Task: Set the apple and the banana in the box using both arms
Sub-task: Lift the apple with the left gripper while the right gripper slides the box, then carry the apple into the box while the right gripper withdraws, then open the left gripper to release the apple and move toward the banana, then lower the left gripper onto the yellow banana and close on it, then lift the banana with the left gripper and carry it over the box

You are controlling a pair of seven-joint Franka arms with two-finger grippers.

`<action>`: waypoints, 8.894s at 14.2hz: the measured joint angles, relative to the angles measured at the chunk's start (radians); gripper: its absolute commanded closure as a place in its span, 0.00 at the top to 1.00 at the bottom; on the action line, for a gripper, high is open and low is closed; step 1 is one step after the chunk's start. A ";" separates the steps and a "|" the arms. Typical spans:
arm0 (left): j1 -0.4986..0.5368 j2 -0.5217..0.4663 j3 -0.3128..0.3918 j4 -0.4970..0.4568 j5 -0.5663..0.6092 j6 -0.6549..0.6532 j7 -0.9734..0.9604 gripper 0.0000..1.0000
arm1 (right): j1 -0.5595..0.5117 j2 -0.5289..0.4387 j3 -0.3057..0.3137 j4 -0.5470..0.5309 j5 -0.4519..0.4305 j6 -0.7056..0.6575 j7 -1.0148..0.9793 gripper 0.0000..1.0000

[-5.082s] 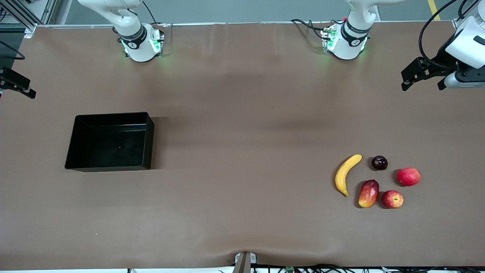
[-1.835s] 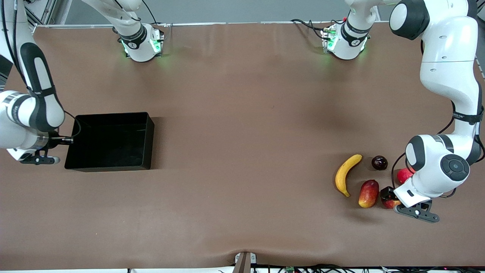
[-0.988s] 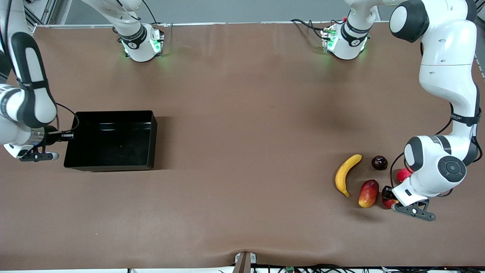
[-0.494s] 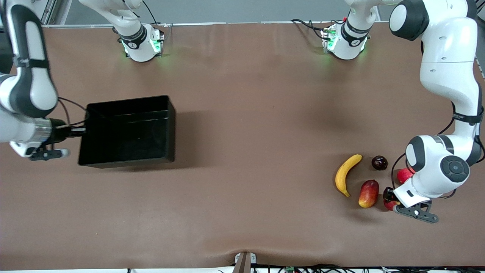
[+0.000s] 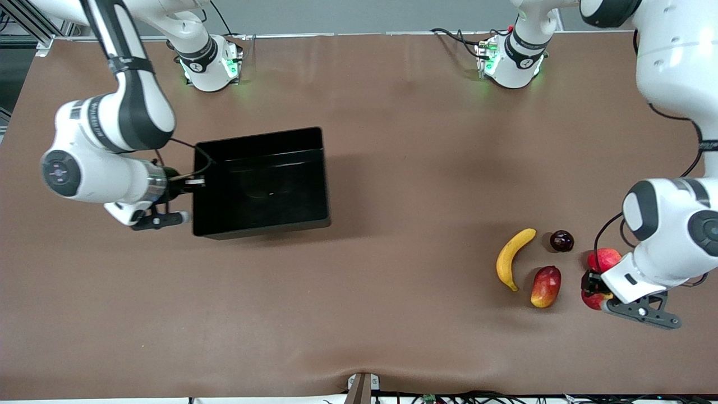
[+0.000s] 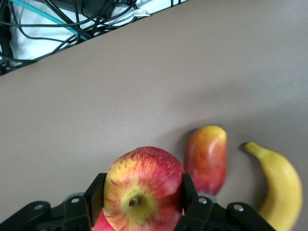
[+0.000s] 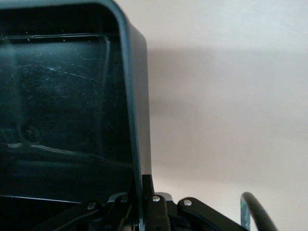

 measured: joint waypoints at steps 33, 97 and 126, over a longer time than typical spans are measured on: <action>-0.230 -0.281 -0.450 -0.645 0.232 0.149 -1.172 0.00 | 0.264 0.180 -0.051 0.330 0.035 0.035 0.586 1.00; 0.258 0.058 -0.448 -0.437 0.333 0.131 -0.210 0.00 | -0.217 -0.273 -0.135 0.296 -0.217 -0.300 -0.098 1.00; -0.470 0.046 -0.475 -0.113 0.253 -0.133 -0.873 0.00 | -0.224 -0.273 -0.142 0.295 -0.217 -0.302 -0.098 1.00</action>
